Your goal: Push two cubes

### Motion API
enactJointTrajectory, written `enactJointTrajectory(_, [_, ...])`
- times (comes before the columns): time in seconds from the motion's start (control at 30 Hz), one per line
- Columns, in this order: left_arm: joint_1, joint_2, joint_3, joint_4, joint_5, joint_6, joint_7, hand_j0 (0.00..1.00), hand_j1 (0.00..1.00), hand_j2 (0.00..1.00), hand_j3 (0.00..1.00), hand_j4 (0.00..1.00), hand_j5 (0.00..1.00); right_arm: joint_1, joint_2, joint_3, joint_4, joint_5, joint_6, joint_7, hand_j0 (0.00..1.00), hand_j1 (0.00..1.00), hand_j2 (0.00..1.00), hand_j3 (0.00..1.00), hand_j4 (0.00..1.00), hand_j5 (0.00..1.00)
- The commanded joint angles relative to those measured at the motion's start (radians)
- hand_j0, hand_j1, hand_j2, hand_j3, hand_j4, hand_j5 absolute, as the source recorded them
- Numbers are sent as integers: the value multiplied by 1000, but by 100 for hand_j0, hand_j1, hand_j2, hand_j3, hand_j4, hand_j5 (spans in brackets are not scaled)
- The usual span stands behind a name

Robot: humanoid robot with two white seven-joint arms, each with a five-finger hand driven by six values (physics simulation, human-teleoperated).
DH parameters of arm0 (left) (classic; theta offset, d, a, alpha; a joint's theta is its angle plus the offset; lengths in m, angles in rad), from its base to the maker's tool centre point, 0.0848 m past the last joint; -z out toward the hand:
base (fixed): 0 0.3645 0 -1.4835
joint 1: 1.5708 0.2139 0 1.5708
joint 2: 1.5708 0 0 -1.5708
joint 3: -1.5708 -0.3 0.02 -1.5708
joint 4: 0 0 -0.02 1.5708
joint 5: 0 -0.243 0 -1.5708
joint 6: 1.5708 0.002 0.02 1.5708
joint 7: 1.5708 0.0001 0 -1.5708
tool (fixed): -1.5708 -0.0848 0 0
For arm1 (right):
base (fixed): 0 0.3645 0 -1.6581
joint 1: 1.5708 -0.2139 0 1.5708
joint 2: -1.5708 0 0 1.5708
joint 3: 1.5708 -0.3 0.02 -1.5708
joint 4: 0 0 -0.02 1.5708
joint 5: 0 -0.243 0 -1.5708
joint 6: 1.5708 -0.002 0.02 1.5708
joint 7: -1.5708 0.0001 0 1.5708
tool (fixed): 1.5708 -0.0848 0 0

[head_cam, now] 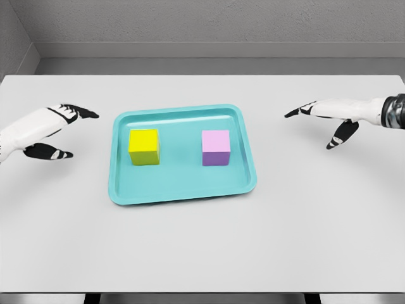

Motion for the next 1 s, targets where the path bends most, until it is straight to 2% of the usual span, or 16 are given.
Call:
enactJointTrajectory(0.0, [0, -36, -6, 5, -73, 1, -10, 70, 70, 70, 70, 70, 70, 0, 0, 0, 0, -6, 3, 0, 100, 100, 100, 100, 100, 100])
enactJointTrajectory(0.03, [-6, -38, -6, 5, -84, 1, -11, 63, 63, 63, 63, 63, 63, 0, 1, 0, 0, -6, 3, 0, 100, 100, 100, 100, 100, 100])
enactJointTrajectory(0.1, [-20, -39, -6, 0, -97, 1, -23, 60, 60, 60, 60, 60, 60, -2, 0, 0, -4, -6, 3, 0, 100, 100, 100, 100, 100, 100])
enactJointTrajectory(0.17, [-31, -65, -7, 5, -98, 1, -46, 61, 61, 61, 61, 61, 61, -9, 4, 37, -6, -6, 3, 0, 100, 100, 100, 100, 100, 100])
enactJointTrajectory(0.2, [-35, -84, -6, 21, -129, 1, -46, 62, 62, 62, 62, 62, 62, -18, 13, 37, -6, -6, 3, 0, 100, 100, 100, 100, 100, 100])
enactJointTrajectory(0.27, [-57, -100, -7, 67, -135, 1, -46, 62, 62, 62, 62, 62, 62, -21, 27, 40, -6, -6, 3, 0, 100, 100, 100, 100, 100, 100])
enactJointTrajectory(0.33, [-83, -126, -9, 149, -166, 1, -48, 63, 63, 63, 63, 63, 63, -23, 38, 51, -6, -6, 3, 0, 100, 100, 100, 100, 100, 100])
enactJointTrajectory(0.4, [-115, -133, -36, 196, -169, 1, -48, 63, 63, 63, 63, 63, 63, -29, 40, 50, -4, -6, 3, 0, 99, 99, 99, 99, 99, 99])
enactJointTrajectory(0.5, [-115, -131, -36, 173, -163, 1, -48, 63, 63, 63, 63, 63, 63, -31, 41, 51, -6, -6, 3, 0, 61, 61, 61, 61, 61, 61])
enactJointTrajectory(0.53, [-112, -122, -36, 134, -161, 1, -49, 63, 63, 63, 63, 63, 63, -31, 41, 51, -4, -6, 3, 0, 56, 56, 56, 56, 56, 56])
enactJointTrajectory(0.57, [-109, -120, -36, 127, -161, 1, -49, 63, 63, 63, 63, 63, 63, -34, 41, 51, -4, -5, 3, 0, 52, 52, 52, 52, 52, 52])
enactJointTrajectory(0.6, [-109, -120, -36, 127, -161, 1, -49, 63, 63, 63, 63, 63, 63, -35, 41, 51, -9, -5, 3, 0, 37, 37, 37, 37, 37, 37])
enactJointTrajectory(0.67, [-109, -119, -36, 127, -161, 1, -49, 63, 63, 63, 63, 63, 63, -35, 41, 51, -21, -5, 3, 0, 15, 15, 15, 15, 15, 15])
enactJointTrajectory(0.8, [-109, -130, -36, 127, -159, 1, -49, 63, 63, 63, 63, 63, 63, -52, 61, 54, -30, -3, 3, 0, 11, 11, 11, 11, 11, 11])
enactJointTrajectory(0.87, [-109, -133, -40, 127, -159, 1, -49, 63, 63, 63, 63, 63, 63, -75, 73, 97, -49, 0, 3, 0, 10, 10, 10, 10, 10, 10])
enactJointTrajectory(0.97, [-104, -131, -40, 129, -161, 1, -51, 63, 63, 63, 63, 63, 63, -89, 102, 132, -69, 66, 3, 0, 10, 10, 10, 10, 10, 10])
